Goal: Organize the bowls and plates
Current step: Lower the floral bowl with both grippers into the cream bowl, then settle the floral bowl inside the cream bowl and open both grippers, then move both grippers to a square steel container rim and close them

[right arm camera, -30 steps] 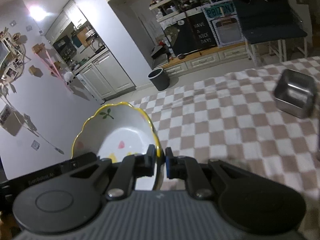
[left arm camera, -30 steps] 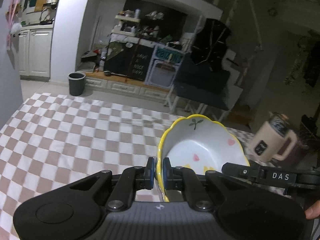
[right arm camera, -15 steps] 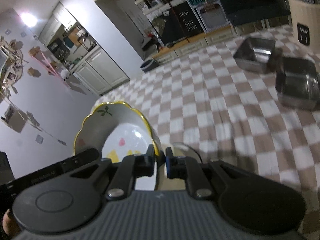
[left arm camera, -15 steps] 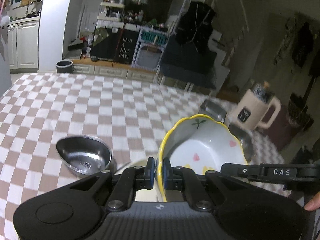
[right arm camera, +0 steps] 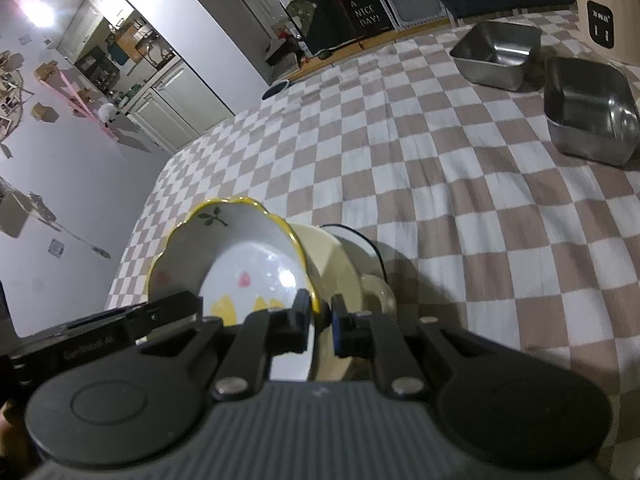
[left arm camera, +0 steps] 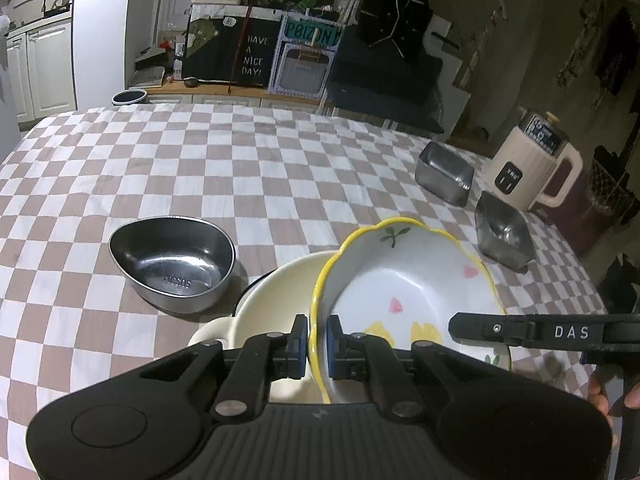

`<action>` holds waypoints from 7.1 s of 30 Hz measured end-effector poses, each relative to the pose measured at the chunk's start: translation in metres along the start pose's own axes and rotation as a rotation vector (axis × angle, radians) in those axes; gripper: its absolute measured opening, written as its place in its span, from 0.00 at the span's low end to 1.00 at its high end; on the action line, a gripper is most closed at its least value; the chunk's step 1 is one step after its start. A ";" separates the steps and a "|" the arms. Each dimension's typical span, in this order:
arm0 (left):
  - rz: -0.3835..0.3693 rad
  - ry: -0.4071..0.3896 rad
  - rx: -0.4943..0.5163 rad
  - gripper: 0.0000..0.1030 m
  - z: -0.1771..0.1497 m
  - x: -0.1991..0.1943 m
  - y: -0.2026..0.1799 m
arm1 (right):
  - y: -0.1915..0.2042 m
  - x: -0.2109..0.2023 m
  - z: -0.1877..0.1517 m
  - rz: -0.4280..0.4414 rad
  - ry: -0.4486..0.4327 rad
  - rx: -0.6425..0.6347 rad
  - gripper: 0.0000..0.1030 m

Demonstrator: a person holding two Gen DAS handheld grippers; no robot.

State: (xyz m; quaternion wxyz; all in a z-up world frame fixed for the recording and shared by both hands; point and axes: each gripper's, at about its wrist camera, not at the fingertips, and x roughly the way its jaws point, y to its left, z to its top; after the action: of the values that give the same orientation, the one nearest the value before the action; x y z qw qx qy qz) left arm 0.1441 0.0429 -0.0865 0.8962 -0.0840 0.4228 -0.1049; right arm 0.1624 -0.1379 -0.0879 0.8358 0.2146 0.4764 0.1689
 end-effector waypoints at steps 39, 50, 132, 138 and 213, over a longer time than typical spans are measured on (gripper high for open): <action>0.017 0.095 -0.032 0.15 -0.008 0.031 0.021 | 0.015 0.028 -0.007 -0.098 0.088 0.018 0.14; 0.022 0.116 -0.039 0.15 -0.007 0.034 0.022 | 0.018 0.034 -0.006 -0.114 0.101 0.018 0.14; 0.026 0.121 -0.044 0.08 0.000 0.019 0.025 | 0.023 0.017 0.002 -0.123 0.124 -0.012 0.45; 0.024 0.116 -0.034 0.14 0.001 0.014 0.024 | 0.026 0.012 0.003 -0.119 0.104 -0.018 0.45; -0.239 -0.046 0.145 0.99 0.120 0.168 -0.160 | -0.194 0.007 0.091 -0.265 -0.186 0.820 0.25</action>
State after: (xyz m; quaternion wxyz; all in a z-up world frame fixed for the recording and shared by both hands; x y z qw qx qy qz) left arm 0.3225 -0.1472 -0.0972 0.8904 -0.0710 0.3805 -0.2393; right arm 0.2598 -0.3177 -0.1522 0.7353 0.4798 0.4502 -0.1626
